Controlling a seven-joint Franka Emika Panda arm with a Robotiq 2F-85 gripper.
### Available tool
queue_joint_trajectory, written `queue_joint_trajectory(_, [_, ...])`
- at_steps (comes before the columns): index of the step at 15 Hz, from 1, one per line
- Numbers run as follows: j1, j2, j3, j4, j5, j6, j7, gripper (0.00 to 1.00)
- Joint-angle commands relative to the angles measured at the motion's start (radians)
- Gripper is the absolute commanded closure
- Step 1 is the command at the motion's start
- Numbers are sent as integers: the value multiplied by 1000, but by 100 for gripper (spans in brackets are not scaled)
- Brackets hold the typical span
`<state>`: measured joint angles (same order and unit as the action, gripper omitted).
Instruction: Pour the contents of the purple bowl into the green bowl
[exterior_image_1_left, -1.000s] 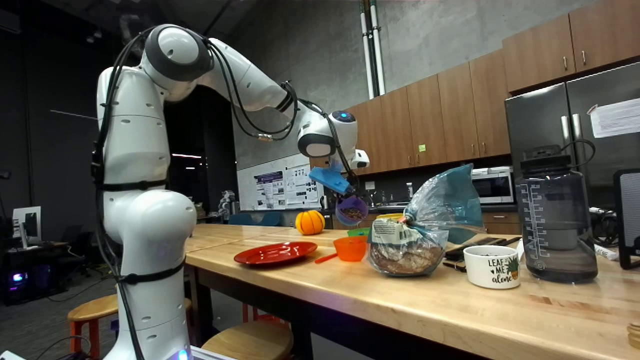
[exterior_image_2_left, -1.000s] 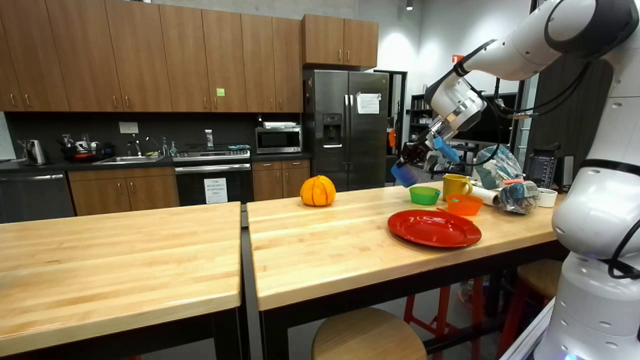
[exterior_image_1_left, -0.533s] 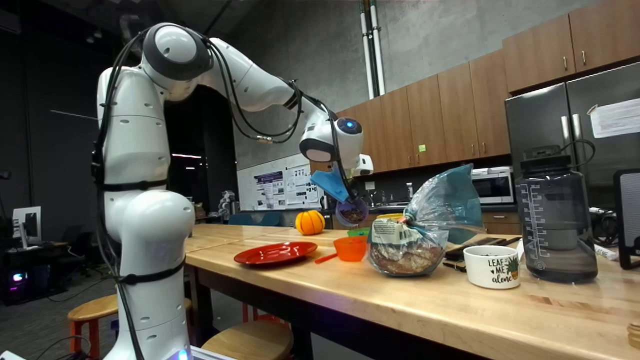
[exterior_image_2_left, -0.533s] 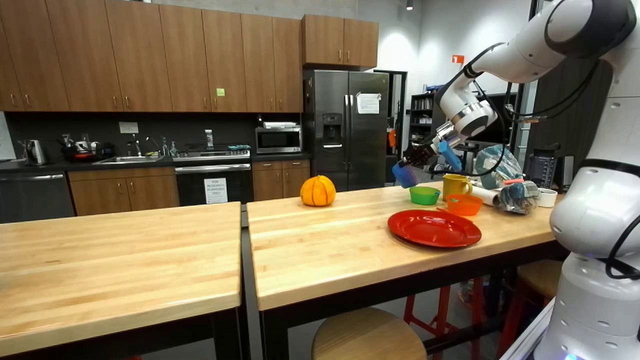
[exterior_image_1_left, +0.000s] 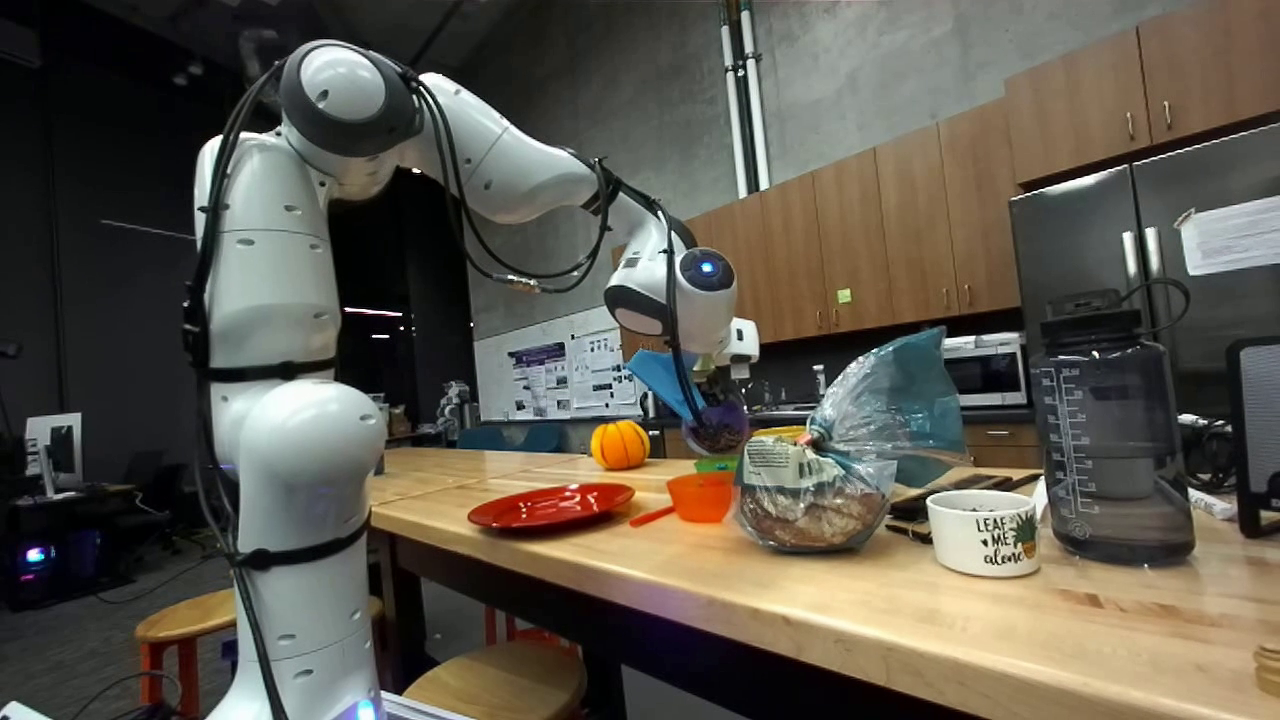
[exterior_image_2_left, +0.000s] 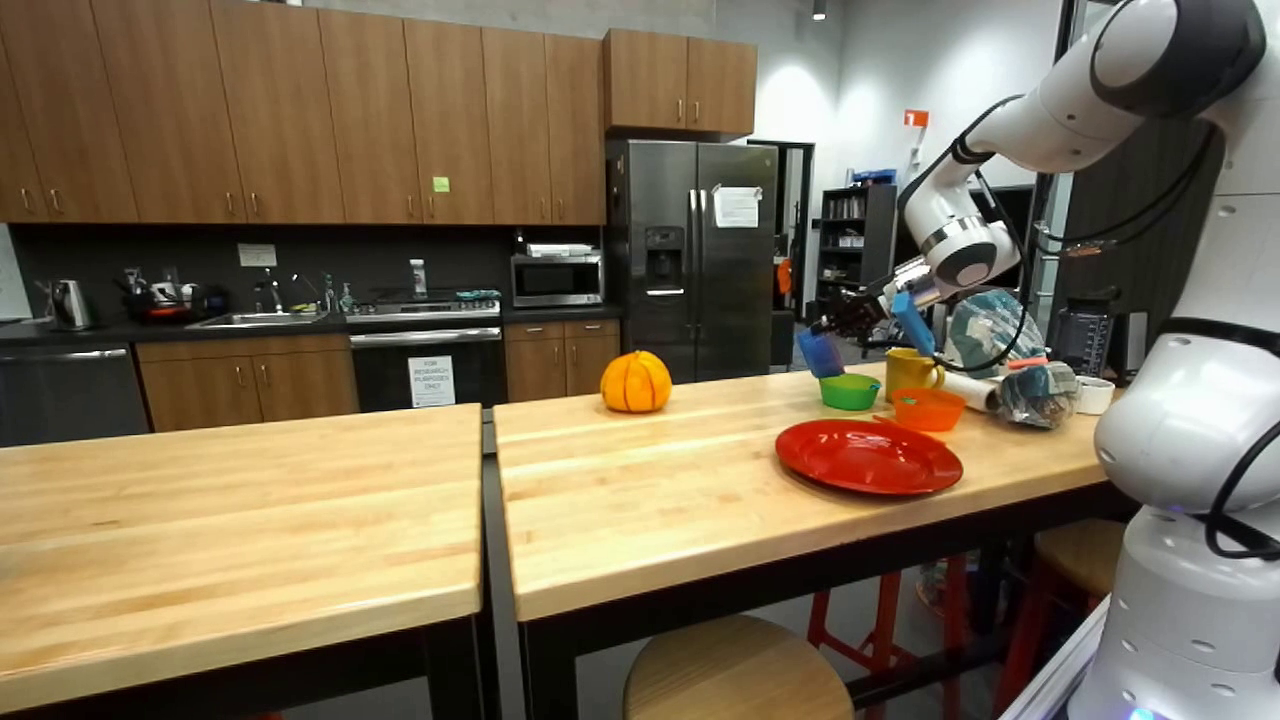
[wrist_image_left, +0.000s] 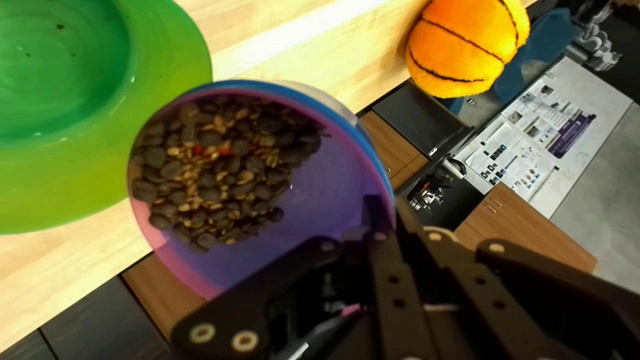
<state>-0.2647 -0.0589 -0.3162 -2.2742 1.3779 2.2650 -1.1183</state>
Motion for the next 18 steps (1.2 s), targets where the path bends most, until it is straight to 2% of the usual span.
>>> queue_joint_trajectory(1, [-27,-21,-13,-23,92,-56,-86,98])
queue_joint_trajectory(6, [-46,-21,-26,-52,198,-106,-171,98])
queue_joint_trajectory(18, [-75,-26,-40,-108,348,-201,-324,98])
